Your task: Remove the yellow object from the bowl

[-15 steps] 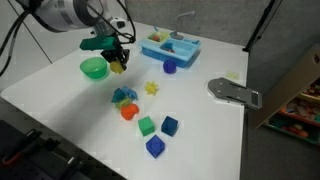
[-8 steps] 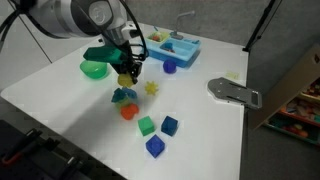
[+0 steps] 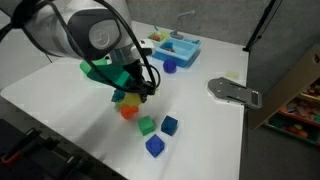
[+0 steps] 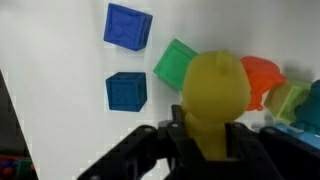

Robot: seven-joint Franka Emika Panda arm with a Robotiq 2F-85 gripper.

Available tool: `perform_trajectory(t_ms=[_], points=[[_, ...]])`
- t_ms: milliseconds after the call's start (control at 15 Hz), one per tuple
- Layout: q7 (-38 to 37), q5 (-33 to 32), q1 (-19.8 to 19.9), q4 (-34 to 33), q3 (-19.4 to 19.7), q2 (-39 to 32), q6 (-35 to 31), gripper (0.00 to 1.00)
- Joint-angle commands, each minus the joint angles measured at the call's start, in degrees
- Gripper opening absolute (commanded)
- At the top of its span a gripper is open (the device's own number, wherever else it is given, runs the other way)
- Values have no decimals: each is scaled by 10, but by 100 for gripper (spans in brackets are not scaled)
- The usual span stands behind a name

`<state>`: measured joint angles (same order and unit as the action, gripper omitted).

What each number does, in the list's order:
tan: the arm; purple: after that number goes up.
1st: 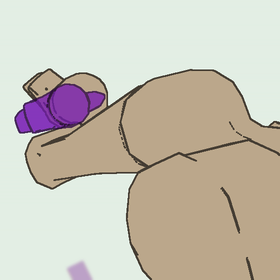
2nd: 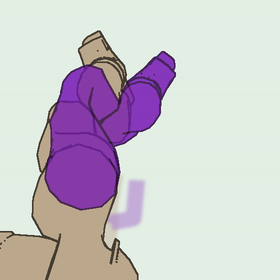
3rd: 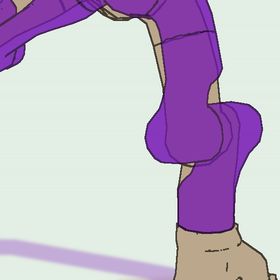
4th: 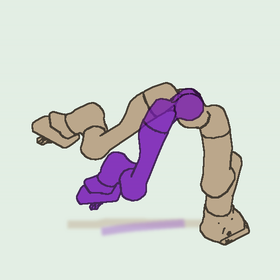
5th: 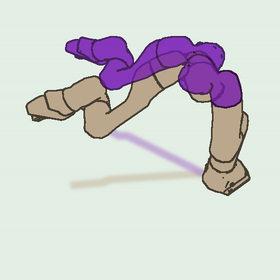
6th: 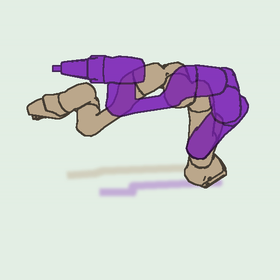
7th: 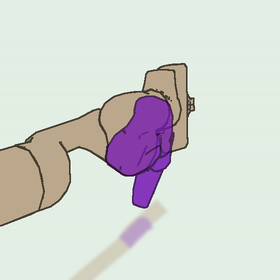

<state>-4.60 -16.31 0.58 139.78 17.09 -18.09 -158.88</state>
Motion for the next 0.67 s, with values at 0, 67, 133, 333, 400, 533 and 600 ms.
perform_trajectory(t_ms=[0, 67, 133, 333, 400, 533, 600], points=[[-20, -14, 10, 12, 13, 2, -13, 11], [-22, -15, 11, 9, 18, -1, -12, 11], [-21, -12, 14, 5, 18, -3, -12, 11], [-24, -12, 16, -12, 26, -7, -9, 11], [-26, -12, 16, -18, 27, -9, -8, 11], [-29, -10, 16, -36, 28, -14, -4, 11], [-27, -5, 18, -45, 25, -18, -3, 11]])
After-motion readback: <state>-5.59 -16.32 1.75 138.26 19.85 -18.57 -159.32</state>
